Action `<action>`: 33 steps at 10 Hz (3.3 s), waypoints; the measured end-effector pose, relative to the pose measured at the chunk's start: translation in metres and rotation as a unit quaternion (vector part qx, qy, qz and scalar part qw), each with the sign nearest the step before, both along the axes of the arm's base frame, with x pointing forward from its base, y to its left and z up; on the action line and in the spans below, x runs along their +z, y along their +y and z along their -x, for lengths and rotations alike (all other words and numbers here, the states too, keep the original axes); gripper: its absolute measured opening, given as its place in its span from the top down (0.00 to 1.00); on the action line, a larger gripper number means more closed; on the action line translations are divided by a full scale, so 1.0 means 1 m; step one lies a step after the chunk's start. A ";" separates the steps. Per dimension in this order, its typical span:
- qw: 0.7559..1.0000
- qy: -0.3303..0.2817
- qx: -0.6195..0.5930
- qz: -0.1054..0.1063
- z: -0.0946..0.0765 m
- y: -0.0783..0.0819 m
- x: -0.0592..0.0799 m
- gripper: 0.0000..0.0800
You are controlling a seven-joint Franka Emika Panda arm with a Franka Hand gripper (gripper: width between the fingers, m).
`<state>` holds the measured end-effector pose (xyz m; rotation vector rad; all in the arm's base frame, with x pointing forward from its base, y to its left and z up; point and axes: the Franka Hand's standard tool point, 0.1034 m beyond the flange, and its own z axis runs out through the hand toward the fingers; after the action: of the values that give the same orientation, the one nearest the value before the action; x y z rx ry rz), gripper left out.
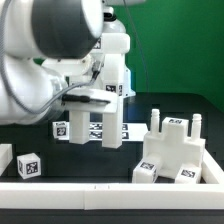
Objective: Assemble chair
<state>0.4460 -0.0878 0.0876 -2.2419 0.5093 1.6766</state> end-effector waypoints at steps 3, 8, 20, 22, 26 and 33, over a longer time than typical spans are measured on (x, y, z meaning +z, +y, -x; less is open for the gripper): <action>0.998 0.044 -0.040 0.002 0.005 0.000 -0.011 0.65; 0.999 0.033 -0.038 -0.014 0.008 -0.002 -0.021 0.65; 0.986 -0.167 -0.003 -0.025 -0.037 -0.004 0.010 0.19; 0.966 -0.257 0.005 -0.003 -0.047 -0.002 0.028 0.19; 0.927 -0.370 0.005 0.054 -0.057 0.002 0.039 0.19; 0.865 -0.493 0.094 0.003 -0.095 0.033 0.118 0.19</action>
Offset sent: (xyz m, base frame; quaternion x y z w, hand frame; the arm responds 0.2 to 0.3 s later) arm -0.0016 -0.0052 -0.0136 0.0193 0.0011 0.0392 0.9990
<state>0.5409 -0.0550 0.2061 -2.7998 0.0244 0.3799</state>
